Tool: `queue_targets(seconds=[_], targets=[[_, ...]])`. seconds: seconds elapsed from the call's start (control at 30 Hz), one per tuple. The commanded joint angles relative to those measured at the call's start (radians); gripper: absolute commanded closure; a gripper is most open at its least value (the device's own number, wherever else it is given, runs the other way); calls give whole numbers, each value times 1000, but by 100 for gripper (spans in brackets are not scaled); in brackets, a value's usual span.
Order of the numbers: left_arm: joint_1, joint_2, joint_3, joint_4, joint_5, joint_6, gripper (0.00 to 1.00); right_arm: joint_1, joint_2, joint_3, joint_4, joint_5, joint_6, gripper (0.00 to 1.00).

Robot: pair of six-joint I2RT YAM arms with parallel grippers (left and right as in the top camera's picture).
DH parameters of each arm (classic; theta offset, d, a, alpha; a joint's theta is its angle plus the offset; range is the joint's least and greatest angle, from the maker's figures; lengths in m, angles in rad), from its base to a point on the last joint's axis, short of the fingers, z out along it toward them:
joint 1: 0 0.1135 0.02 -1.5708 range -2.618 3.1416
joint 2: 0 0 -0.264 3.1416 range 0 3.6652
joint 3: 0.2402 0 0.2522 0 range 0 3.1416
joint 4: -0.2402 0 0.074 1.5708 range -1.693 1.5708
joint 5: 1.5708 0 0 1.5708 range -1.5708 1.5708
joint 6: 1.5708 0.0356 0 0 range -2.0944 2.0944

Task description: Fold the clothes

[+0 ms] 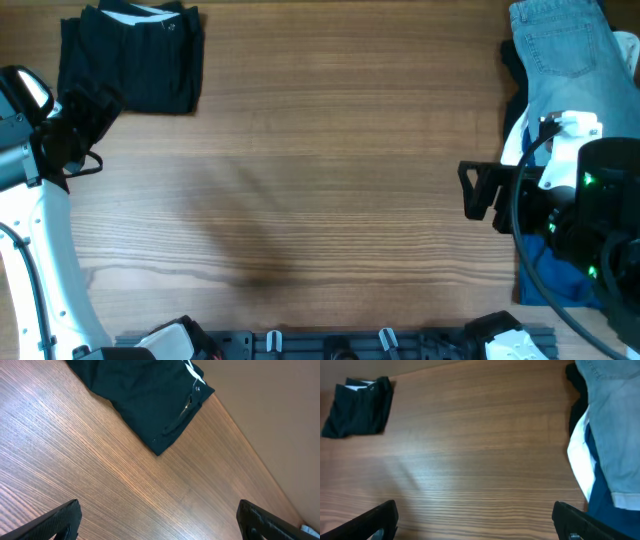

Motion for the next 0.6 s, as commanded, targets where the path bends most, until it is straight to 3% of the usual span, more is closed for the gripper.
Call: queue_targets(seconds=[0.0,0.2,0.3,0.43,0.57], targets=[[-2,0,-5,0,15,2,0,4,29,-11,6,-9,50,0],[-2,0,-5,0,15,2,0,3,72,-18,-30,18,-37,0],[-2,0,-5,0,15,2,0,-39,-32,-143,132,17,-142,0],[-2,0,-5,0,15,2,0,-285,-395,-763,755,-170,-245,0],[-2,0,-5,0,15,2,0,-317,-631,-1236,1247,-203,-267,0]])
